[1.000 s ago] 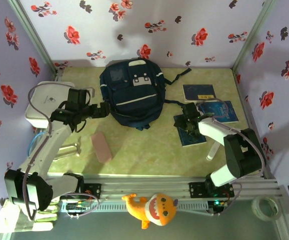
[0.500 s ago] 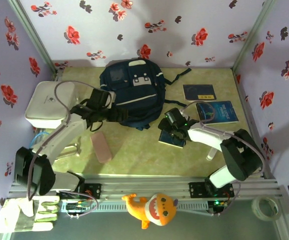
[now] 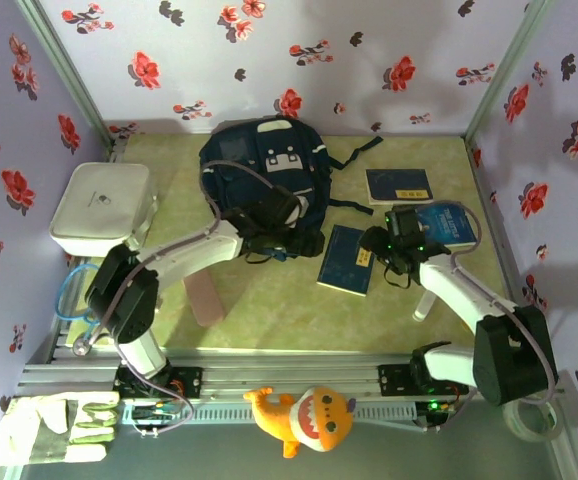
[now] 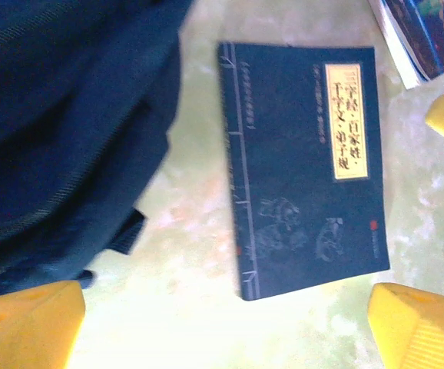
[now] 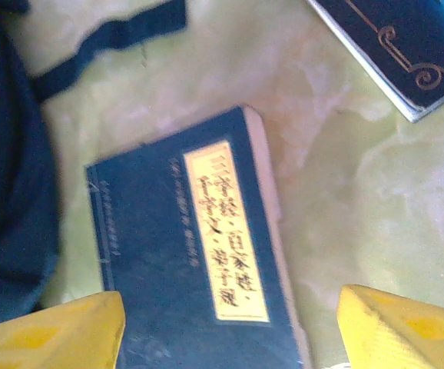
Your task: Pack the student bag
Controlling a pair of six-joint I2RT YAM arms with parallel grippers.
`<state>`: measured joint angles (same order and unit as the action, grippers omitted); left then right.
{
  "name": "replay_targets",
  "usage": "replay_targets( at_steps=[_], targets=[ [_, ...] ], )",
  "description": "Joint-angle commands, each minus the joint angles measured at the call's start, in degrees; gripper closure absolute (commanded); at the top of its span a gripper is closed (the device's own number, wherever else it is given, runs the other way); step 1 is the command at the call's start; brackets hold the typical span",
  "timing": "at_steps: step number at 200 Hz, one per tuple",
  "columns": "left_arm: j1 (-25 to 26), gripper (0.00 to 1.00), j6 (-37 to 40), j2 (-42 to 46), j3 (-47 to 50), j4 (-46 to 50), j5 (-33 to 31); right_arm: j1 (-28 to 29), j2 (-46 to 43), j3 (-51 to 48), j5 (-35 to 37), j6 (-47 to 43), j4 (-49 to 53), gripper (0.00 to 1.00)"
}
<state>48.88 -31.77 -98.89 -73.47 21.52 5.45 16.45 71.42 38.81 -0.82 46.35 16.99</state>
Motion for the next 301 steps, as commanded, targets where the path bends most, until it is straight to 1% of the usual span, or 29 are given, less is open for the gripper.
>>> replay_targets(
  at_steps=[1, 26, 48, 92, 121, 141, 165, 220, 275, 288, 301],
  targets=[
    [2.01, 0.08, -3.56, -3.15, -1.98, -4.2, 0.52, -1.91, 1.7, -1.0, -4.88, -5.24, 1.44, 0.29],
    [3.71, 0.16, -2.88, -7.9, -6.19, -2.36, -0.06, -3.42, 5.76, -0.78, -8.47, -6.86, -0.41, 0.37],
    [5.22, 0.2, -0.82, -12.29, -10.58, 0.85, -2.66, -3.87, 9.24, -0.16, -9.96, -8.11, -1.48, 0.45],
    [6.58, 0.29, 3.13, -19.04, -16.85, 5.35, -5.19, -4.8, 12.59, -0.19, -11.88, -10.43, -3.54, 0.53],
    [6.66, 0.33, 4.98, -22.86, -19.83, 7.35, -5.27, -5.27, 13.35, -0.1, -12.12, -12.01, -3.97, 0.56],
    [6.75, 0.34, 5.48, -25.38, -22.14, 8.82, -5.23, -5.63, 13.83, -0.14, -12.89, -12.78, -4.76, 0.6],
    [7.01, 0.34, 6.01, -28.02, -24.36, 10.44, -5.19, -5.98, 14.14, -0.65, -14.27, -13.26, -6.28, 0.62],
    [8.15, 0.38, 7.16, -32.61, -27.79, 14.2, -5.75, -6.34, 14.95, -0.06, -16.09, -13.64, -6.45, 0.64],
    [8.91, 0.41, 7.37, -35.12, -28.05, 16.28, -6.76, -6.33, 13.24, 1.25, -18.35, -14.29, -2.85, 0.65],
    [9.02, 0.42, 7.29, -35.32, -27.92, 16.43, -6.75, -6.33, 12.24, 1.28, -19.06, -14.46, -2.58, 0.69],
    [9.03, 0.43, 7.16, -35.68, -27.95, 16.53, -6.74, -6.27, 11.27, 1.19, -19.28, -14.34, -2.22, 0.71]
  ],
)
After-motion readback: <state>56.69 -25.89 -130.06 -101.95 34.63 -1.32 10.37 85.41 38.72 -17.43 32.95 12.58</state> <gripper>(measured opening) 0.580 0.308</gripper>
